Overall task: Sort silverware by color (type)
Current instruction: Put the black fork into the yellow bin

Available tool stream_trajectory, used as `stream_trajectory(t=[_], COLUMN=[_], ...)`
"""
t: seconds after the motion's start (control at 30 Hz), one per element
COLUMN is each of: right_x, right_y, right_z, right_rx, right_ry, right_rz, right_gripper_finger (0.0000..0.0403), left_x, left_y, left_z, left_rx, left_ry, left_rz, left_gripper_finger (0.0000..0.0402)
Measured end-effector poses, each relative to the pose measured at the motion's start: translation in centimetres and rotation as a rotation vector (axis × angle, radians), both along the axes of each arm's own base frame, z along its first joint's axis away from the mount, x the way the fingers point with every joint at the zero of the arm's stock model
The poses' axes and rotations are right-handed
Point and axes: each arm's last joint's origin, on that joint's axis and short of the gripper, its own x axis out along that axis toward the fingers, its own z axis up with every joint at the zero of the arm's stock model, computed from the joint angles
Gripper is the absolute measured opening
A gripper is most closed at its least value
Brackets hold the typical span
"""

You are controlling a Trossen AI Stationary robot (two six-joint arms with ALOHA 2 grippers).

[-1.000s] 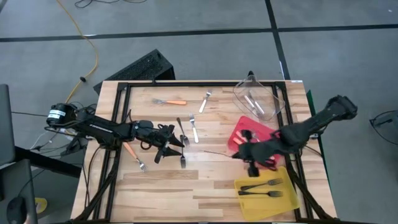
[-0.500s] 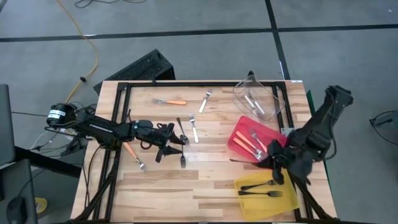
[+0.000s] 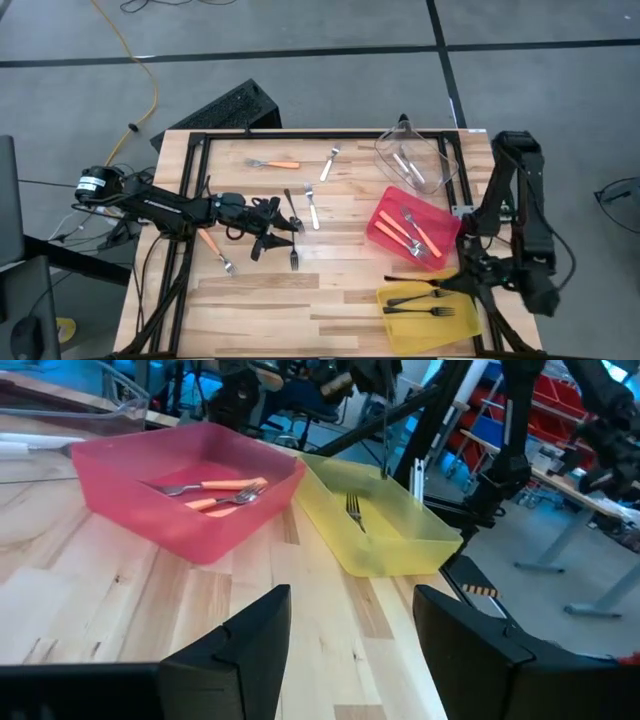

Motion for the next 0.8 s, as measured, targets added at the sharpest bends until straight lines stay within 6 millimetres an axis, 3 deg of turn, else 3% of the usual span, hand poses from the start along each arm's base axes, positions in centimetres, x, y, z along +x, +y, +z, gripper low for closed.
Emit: stream_trajectory(t=[0.2,0.5,0.8], right_x=[-0.6,-0.9,-1.0], right_y=[1.2,4.7,5.7], right_z=[-1.6,-3.6,-5.8], right_rx=[0.086,0.166,0.175], right_ry=[0.052,0.064,0.165], right_rz=[-0.030,-0.020,-0.040], right_gripper_finger=[0.0020,0.0027,0.0025], left_x=[0.0,0.1,0.1], left_y=[0.1,0.4,0.5], left_z=[0.0,0.0,0.0], left_rx=[-0.009,0.006,0.013], left_ry=[0.002,0.001,-0.001], left_rz=[0.052,0.143,0.188], left_gripper_finger=[0.0195,0.0195,0.0195])
